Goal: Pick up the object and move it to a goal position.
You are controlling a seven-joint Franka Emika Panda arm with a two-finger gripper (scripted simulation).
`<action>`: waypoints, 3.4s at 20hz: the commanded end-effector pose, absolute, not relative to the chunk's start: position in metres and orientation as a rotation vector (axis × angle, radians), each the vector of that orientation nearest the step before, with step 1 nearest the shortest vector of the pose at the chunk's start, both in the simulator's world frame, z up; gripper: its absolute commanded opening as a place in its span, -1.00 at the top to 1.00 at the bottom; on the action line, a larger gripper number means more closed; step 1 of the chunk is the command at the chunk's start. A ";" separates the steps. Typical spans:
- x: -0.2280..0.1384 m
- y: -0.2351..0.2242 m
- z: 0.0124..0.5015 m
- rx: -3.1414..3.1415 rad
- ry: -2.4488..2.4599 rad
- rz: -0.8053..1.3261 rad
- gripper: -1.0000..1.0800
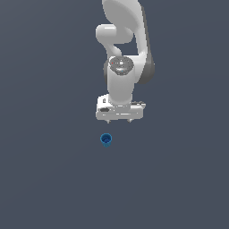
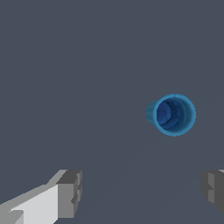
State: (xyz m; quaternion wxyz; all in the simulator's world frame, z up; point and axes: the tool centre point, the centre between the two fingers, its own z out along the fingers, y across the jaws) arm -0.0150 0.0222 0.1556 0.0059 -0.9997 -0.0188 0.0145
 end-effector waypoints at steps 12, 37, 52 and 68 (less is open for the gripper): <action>-0.014 0.026 0.166 -3.103 -0.022 0.035 -0.92; 0.007 -0.003 0.133 -3.073 0.505 0.028 -0.92; 0.025 -0.037 0.096 -2.952 1.063 0.005 -0.92; 0.027 -0.042 0.071 -2.929 1.136 0.001 -0.92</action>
